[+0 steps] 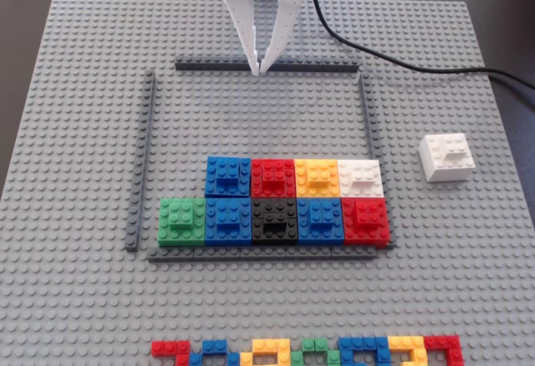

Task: Grab the cube and place it into the grid

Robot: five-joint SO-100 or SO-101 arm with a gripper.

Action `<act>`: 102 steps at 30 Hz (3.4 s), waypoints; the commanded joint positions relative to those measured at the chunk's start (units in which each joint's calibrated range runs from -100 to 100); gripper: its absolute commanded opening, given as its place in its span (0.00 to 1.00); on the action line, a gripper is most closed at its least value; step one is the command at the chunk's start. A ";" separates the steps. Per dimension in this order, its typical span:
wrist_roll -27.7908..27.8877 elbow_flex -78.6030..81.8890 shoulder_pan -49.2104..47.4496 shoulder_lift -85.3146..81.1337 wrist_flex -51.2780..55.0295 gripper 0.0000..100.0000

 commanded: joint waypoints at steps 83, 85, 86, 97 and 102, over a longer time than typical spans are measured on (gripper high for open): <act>-9.62 -106.86 -27.69 101.57 6.52 0.00; -9.77 -108.85 -27.40 103.81 6.71 0.01; -9.82 -109.85 -27.25 104.84 6.91 0.02; -11.53 -117.46 -27.47 114.39 8.81 0.22; -11.28 -118.00 -27.25 116.88 8.77 0.24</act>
